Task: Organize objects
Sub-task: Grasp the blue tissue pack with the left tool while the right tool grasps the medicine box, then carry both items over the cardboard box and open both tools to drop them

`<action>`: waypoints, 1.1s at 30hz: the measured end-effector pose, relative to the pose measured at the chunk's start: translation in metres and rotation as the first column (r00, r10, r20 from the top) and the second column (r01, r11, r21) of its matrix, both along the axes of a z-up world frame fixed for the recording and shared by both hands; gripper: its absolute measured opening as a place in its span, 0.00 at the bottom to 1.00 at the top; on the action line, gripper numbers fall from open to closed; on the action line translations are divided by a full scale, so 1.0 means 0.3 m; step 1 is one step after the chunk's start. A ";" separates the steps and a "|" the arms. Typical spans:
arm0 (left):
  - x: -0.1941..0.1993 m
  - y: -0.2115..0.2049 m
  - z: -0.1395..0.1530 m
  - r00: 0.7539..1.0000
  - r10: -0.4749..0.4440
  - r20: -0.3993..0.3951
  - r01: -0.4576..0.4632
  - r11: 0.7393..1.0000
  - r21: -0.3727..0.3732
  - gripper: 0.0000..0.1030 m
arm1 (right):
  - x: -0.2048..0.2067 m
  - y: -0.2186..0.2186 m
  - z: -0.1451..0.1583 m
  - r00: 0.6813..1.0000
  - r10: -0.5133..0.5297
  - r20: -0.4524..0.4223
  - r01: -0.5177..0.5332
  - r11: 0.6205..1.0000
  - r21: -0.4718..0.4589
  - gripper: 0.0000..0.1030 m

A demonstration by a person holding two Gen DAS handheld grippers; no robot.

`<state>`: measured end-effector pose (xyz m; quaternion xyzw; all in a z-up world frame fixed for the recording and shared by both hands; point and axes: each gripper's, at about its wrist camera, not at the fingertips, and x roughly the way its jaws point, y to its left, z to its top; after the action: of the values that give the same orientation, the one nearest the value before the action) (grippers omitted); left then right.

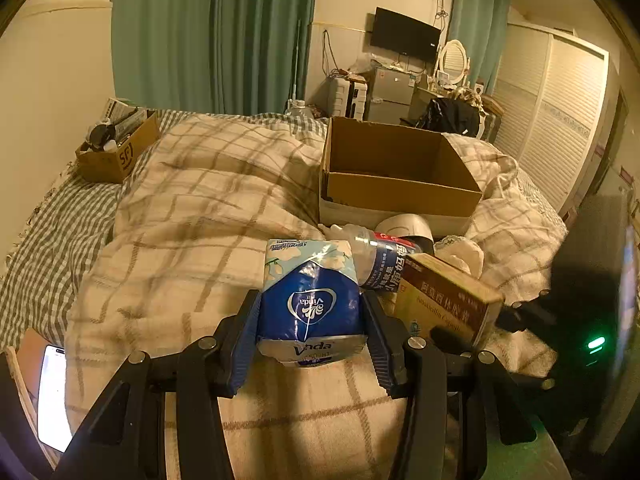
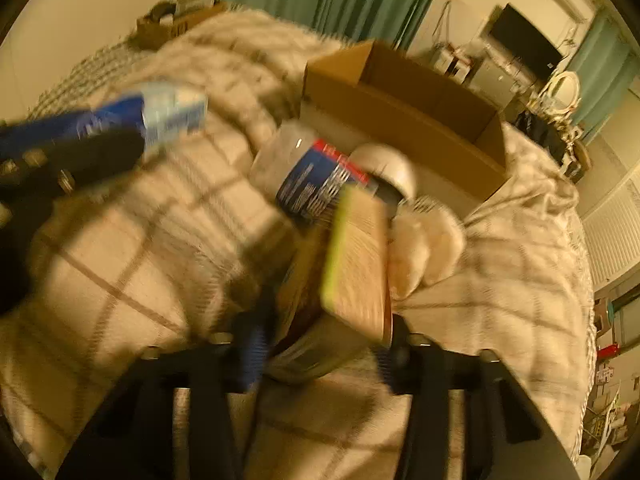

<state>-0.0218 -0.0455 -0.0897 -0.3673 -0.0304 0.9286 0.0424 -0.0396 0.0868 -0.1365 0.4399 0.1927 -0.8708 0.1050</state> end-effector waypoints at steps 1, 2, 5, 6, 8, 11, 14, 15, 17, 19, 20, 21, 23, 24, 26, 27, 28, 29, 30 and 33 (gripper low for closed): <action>0.004 0.001 0.003 1.000 -0.003 -0.002 0.003 1.000 0.006 0.49 | 0.009 0.006 0.020 1.000 0.000 -0.014 0.000 1.000 -0.017 0.32; 0.008 0.004 0.007 1.000 -0.007 -0.004 0.007 1.000 0.008 0.49 | 0.015 0.010 0.036 1.000 -0.001 -0.026 0.000 1.000 -0.029 0.30; 0.022 0.017 0.020 1.000 -0.016 -0.011 0.016 1.000 0.006 0.49 | 0.043 0.025 0.099 0.997 -0.008 -0.082 0.001 0.997 -0.075 0.26; 0.023 0.018 0.025 1.000 -0.017 -0.011 0.017 1.000 0.004 0.49 | 0.051 0.031 0.125 0.995 -0.006 -0.102 -0.003 0.996 -0.094 0.26; 0.025 0.030 0.041 1.000 -0.016 -0.016 0.016 1.000 0.000 0.49 | 0.077 0.052 0.180 0.990 -0.008 -0.140 -0.010 0.992 -0.123 0.26; 0.019 0.052 0.077 0.999 -0.019 -0.025 0.019 1.000 0.001 0.49 | 0.101 0.090 0.267 0.979 -0.019 -0.203 -0.011 0.989 -0.145 0.26; 0.002 0.081 0.130 0.999 -0.027 -0.033 0.028 0.999 0.015 0.49 | 0.099 0.131 0.361 0.962 -0.026 -0.273 -0.018 0.988 -0.156 0.26; -0.003 0.092 0.152 0.999 -0.027 -0.043 0.028 0.999 0.016 0.49 | 0.089 0.143 0.390 0.955 -0.031 -0.294 -0.017 0.987 -0.159 0.26; -0.023 0.125 0.203 0.996 -0.042 -0.076 0.043 0.999 0.006 0.49 | 0.074 0.164 0.444 0.943 -0.032 -0.330 -0.023 0.987 -0.160 0.26; -0.062 0.152 0.251 0.994 -0.052 -0.093 0.054 0.998 0.019 0.49 | 0.039 0.181 0.505 0.930 -0.032 -0.365 -0.027 0.987 -0.157 0.26; -0.087 0.158 0.275 0.995 -0.042 -0.094 0.046 0.998 0.032 0.49 | 0.024 0.189 0.526 0.927 -0.029 -0.373 -0.032 0.987 -0.156 0.26; -0.120 0.169 0.304 0.995 -0.026 -0.093 0.030 0.999 0.039 0.49 | 0.003 0.193 0.550 0.923 -0.028 -0.384 -0.034 0.987 -0.156 0.26; -0.169 0.187 0.351 0.993 -0.025 -0.114 0.029 0.999 0.027 0.49 | -0.037 0.208 0.597 0.913 -0.029 -0.406 -0.036 0.988 -0.152 0.26; -0.195 0.199 0.375 0.991 -0.032 -0.129 0.034 0.999 0.015 0.49 | -0.061 0.214 0.617 0.908 -0.031 -0.417 -0.035 0.988 -0.151 0.26; -0.263 0.224 0.416 0.989 -0.054 -0.138 0.055 0.999 -0.001 0.49 | -0.123 0.227 0.656 0.899 -0.036 -0.437 -0.032 0.989 -0.146 0.26; -0.299 0.232 0.431 0.988 -0.066 -0.136 0.066 0.998 -0.002 0.49 | -0.159 0.231 0.672 0.895 -0.040 -0.444 -0.027 0.989 -0.143 0.26; -0.343 0.242 0.447 0.989 -0.067 -0.135 0.066 0.998 -0.010 0.49 | -0.205 0.238 0.690 0.892 -0.048 -0.450 -0.018 0.990 -0.143 0.26; -0.378 0.251 0.460 0.988 -0.059 -0.139 0.056 0.998 -0.025 0.49 | -0.241 0.245 0.703 0.889 -0.056 -0.454 -0.012 0.989 -0.145 0.26; -0.417 0.260 0.471 0.988 -0.054 -0.148 0.049 0.998 -0.036 0.49 | -0.285 0.253 0.715 0.887 -0.066 -0.457 -0.003 0.989 -0.150 0.26; -0.532 0.288 0.481 0.985 -0.067 -0.160 0.061 0.997 -0.040 0.49 | -0.416 0.277 0.731 0.884 -0.098 -0.457 0.023 0.985 -0.168 0.26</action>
<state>-0.1814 0.0408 0.0545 -0.2925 0.0011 0.9538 0.0680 -0.1643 0.1700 0.0829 0.2153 0.1286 -0.9660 0.0633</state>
